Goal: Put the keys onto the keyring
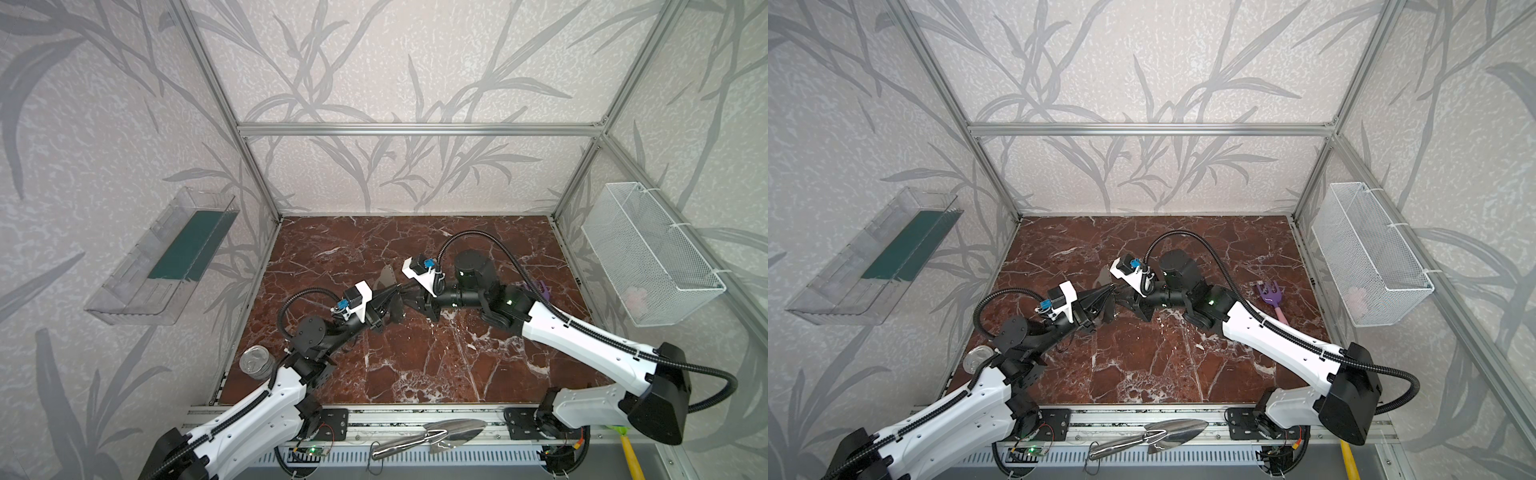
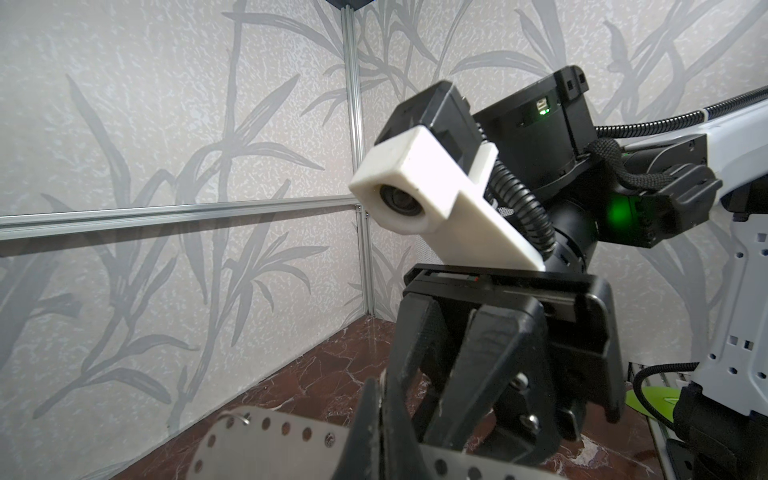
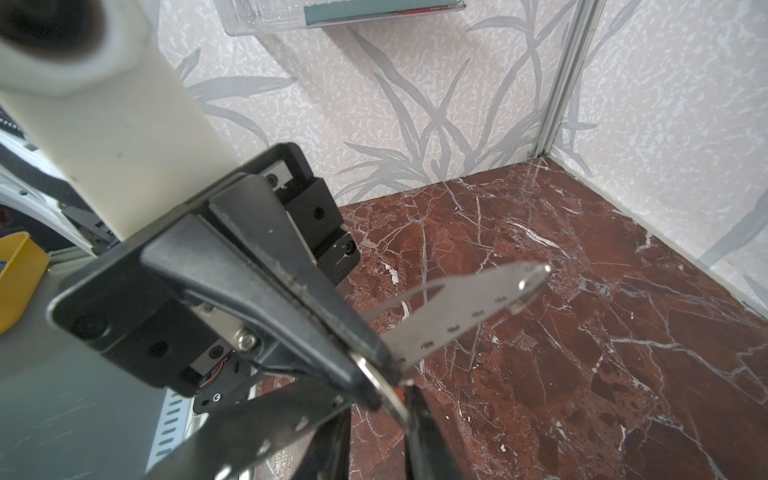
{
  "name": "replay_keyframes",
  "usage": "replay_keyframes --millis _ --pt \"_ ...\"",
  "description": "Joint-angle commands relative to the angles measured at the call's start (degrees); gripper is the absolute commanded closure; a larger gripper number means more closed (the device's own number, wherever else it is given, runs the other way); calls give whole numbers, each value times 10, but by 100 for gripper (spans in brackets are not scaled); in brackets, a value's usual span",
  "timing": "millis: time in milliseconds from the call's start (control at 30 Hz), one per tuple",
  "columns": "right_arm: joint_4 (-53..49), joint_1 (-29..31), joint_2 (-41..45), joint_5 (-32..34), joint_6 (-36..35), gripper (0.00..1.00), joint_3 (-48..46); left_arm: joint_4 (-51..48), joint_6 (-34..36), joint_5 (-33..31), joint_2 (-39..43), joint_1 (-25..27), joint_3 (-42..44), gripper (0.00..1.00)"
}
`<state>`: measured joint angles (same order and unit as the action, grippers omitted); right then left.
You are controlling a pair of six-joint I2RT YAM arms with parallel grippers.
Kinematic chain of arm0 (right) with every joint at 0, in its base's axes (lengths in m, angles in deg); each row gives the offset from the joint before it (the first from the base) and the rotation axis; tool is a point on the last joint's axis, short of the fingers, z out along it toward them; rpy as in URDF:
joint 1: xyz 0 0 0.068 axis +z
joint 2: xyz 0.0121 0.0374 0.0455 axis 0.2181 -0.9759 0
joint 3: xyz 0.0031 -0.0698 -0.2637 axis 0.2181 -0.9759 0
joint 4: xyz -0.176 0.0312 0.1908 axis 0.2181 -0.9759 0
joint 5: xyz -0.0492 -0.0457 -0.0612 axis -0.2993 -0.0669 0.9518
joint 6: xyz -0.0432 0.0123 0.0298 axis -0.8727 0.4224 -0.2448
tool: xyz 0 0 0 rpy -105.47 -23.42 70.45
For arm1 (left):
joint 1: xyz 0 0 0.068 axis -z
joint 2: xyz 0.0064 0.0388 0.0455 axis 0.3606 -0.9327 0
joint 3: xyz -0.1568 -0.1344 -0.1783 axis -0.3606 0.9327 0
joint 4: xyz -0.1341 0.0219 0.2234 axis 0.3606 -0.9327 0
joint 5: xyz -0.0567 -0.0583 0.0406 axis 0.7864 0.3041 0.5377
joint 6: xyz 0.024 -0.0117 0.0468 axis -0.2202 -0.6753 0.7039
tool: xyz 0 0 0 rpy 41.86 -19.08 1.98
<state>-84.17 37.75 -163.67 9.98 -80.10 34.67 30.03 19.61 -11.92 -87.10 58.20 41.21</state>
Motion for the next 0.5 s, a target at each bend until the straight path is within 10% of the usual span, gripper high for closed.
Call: replay_keyframes --millis 0,467 --pt "-5 5 10 -5 -12 72 -2 23 -4 2 17 2 6 100" --pt "8 6 4 -18 -13 72 -2 15 -11 -1 35 2 11 100"
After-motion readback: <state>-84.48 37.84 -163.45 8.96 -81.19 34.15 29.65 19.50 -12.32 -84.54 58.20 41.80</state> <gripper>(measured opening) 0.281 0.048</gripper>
